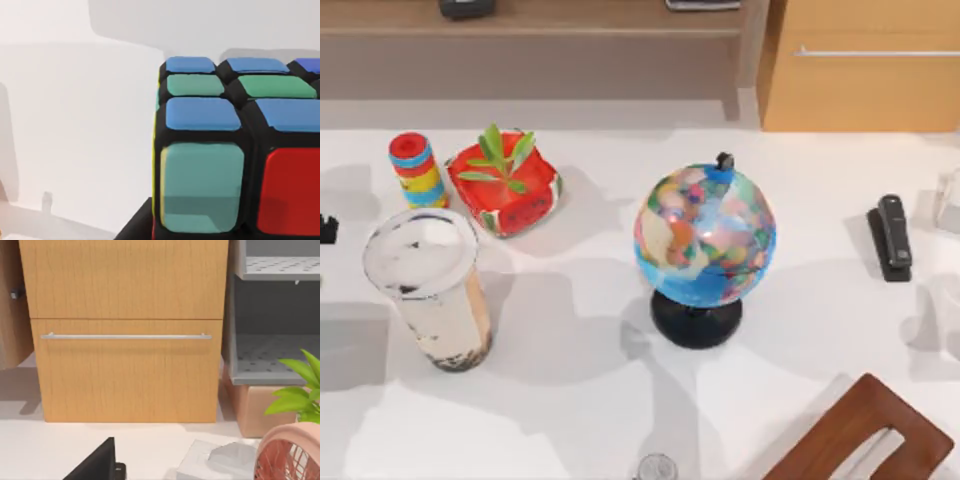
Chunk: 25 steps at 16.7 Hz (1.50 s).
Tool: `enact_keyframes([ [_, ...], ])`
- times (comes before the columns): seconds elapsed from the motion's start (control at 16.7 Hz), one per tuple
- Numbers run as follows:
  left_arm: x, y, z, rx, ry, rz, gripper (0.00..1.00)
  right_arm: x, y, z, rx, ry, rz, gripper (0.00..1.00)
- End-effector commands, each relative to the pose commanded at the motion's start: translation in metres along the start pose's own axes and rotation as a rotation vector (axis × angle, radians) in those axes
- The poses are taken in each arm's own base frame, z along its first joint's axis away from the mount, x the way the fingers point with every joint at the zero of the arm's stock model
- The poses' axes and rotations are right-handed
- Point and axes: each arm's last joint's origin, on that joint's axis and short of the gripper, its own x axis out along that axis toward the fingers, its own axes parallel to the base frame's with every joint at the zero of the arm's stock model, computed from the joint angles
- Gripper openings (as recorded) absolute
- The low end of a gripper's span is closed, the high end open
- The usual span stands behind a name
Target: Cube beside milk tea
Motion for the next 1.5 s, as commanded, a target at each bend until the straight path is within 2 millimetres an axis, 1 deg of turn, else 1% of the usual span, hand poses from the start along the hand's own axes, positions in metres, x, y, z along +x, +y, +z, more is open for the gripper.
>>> enact_keyframes([
  [0.18,0.016,-0.004,-0.003,0.012,0.054,-0.014,0.00,0.000,0.000,0.000,0.000,0.000,0.000,1.00],
  [0.42,0.017,-0.004,-0.003,0.012,0.057,-0.015,0.00,0.000,0.000,0.000,0.000,0.000,0.000,1.00],
  [1.2,0.017,-0.004,-0.003,0.012,0.057,-0.015,0.98,0.000,0.000,0.000,0.000,0.000,0.000,1.00],
  [1.26,0.017,-0.004,-0.003,0.012,0.057,-0.015,1.00,0.000,0.000,0.000,0.000,0.000,0.000,1.00],
  [1.5,0.017,-0.004,-0.003,0.012,0.057,-0.015,1.00,0.000,0.000,0.000,0.000,0.000,0.000,1.00],
])
